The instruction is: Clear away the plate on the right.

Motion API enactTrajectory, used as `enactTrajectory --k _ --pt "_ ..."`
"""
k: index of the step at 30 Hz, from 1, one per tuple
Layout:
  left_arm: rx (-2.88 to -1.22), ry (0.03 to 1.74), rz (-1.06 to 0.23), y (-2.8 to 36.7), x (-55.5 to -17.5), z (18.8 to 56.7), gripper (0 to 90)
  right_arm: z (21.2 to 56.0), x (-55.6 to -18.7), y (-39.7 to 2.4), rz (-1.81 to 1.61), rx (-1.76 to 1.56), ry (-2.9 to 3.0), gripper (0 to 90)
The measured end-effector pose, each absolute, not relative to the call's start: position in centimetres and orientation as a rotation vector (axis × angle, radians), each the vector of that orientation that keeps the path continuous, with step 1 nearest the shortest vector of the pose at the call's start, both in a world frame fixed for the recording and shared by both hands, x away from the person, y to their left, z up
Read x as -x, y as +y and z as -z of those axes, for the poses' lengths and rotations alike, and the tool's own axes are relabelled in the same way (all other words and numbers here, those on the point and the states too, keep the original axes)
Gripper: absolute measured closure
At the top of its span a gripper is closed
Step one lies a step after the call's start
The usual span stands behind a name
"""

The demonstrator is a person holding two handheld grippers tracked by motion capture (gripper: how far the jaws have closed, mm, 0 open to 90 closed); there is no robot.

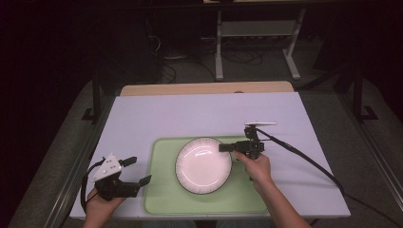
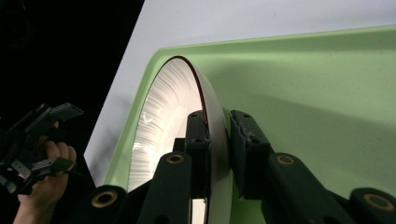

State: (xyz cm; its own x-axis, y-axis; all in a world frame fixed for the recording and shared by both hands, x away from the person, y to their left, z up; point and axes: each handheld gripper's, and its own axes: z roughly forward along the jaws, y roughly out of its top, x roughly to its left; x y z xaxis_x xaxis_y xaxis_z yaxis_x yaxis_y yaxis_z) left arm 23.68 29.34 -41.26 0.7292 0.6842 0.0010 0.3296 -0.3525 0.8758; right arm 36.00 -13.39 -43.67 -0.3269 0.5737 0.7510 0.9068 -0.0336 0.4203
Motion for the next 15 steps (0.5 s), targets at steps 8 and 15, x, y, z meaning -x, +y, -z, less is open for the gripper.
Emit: enactTrajectory --k 8,15 --pt "-1.962 0.774 -0.459 29.32 -23.71 41.28 14.9 43.82 -35.88 -13.38 1.288 1.579 -1.914 78.2" --pt "-1.962 0.774 -0.458 29.33 -23.71 41.29 14.9 43.89 -35.74 -13.36 1.277 1.582 -1.931 78.8"
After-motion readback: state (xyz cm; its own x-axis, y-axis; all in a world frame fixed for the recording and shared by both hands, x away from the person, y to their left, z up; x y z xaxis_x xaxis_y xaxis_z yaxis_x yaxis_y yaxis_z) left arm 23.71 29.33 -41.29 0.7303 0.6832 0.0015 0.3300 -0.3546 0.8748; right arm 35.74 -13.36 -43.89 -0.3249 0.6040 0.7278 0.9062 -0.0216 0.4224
